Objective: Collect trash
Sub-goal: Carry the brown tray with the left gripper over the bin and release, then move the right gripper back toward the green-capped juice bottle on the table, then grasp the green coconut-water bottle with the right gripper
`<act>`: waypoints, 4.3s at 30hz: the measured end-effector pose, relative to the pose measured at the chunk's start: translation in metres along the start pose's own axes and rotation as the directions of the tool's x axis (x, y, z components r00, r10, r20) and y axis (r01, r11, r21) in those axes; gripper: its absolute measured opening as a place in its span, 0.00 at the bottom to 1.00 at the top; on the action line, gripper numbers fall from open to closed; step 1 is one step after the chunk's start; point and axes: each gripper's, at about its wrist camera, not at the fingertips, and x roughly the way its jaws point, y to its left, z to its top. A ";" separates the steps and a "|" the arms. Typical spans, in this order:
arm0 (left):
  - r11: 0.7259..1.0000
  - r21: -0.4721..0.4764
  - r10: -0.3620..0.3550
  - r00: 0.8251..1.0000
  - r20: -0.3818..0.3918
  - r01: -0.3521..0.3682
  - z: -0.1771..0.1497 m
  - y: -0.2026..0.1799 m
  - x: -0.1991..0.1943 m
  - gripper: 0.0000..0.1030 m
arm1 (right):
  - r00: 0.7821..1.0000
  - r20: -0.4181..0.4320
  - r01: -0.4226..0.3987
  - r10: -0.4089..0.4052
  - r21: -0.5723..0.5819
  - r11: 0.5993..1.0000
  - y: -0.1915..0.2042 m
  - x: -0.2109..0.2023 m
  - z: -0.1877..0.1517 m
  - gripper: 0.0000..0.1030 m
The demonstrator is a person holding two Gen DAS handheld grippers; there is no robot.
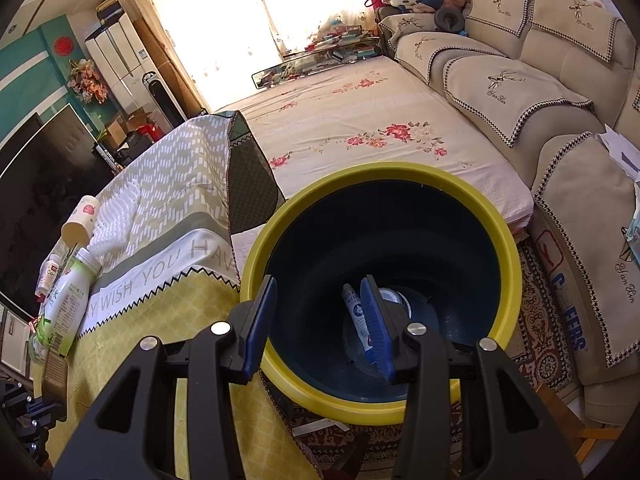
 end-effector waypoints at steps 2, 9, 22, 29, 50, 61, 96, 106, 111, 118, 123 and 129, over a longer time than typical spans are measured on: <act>1.000 0.007 -0.018 1.000 0.019 0.018 0.008 -0.007 -0.003 0.05 | 1.000 0.008 -0.004 0.004 0.006 1.000 -0.003 -0.003 0.000 0.41; 0.999 0.030 -0.038 0.996 0.080 0.036 0.053 -0.030 0.002 0.05 | 0.998 0.059 0.014 -0.015 0.019 1.000 -0.019 -0.025 0.003 0.41; 0.984 0.103 -0.152 0.987 0.050 0.146 0.181 -0.089 0.099 0.05 | 0.988 0.136 0.058 -0.078 0.139 0.989 -0.094 -0.058 0.008 0.43; 0.979 0.097 -0.178 0.984 -0.019 0.179 0.218 -0.114 0.164 0.05 | 0.987 0.133 0.059 -0.084 0.184 0.981 -0.124 -0.058 0.008 0.43; 0.989 -0.145 0.097 0.899 0.427 -0.038 0.137 -0.022 -0.005 0.87 | 0.994 0.103 0.040 -0.048 0.075 0.996 -0.066 -0.045 0.010 0.47; 0.774 -0.486 0.601 0.711 0.364 -0.406 -0.001 0.128 -0.123 0.91 | 0.998 0.015 -0.053 0.056 -0.155 0.987 0.067 -0.017 0.002 0.48; 0.543 -0.721 0.760 0.617 0.203 -0.431 -0.102 0.208 -0.119 0.91 | 0.990 -0.056 -0.137 0.126 -0.462 0.876 0.324 0.019 -0.093 0.66; 0.542 -0.727 0.754 0.625 0.202 -0.421 -0.101 0.207 -0.121 0.91 | 0.988 -0.062 -0.152 0.139 -0.394 0.906 0.262 0.011 -0.074 0.65; 0.543 -0.725 0.753 0.628 0.197 -0.424 -0.100 0.206 -0.121 0.91 | 0.983 -0.076 -0.181 0.164 -0.410 0.894 0.269 0.020 -0.074 0.65; 0.547 -0.724 0.751 0.629 0.202 -0.420 -0.100 0.206 -0.122 0.91 | 0.983 -0.077 -0.183 0.167 -0.436 0.881 0.280 0.030 -0.077 0.65; 0.551 -0.722 0.749 0.629 0.207 -0.419 -0.100 0.205 -0.122 0.91 | 0.978 -0.082 -0.207 0.190 -0.419 0.884 0.274 0.026 -0.076 0.48; 0.552 -0.719 0.747 0.633 0.204 -0.421 -0.100 0.205 -0.121 0.91 | 0.968 -0.055 -0.245 0.244 -0.414 0.877 0.266 -0.004 -0.069 0.48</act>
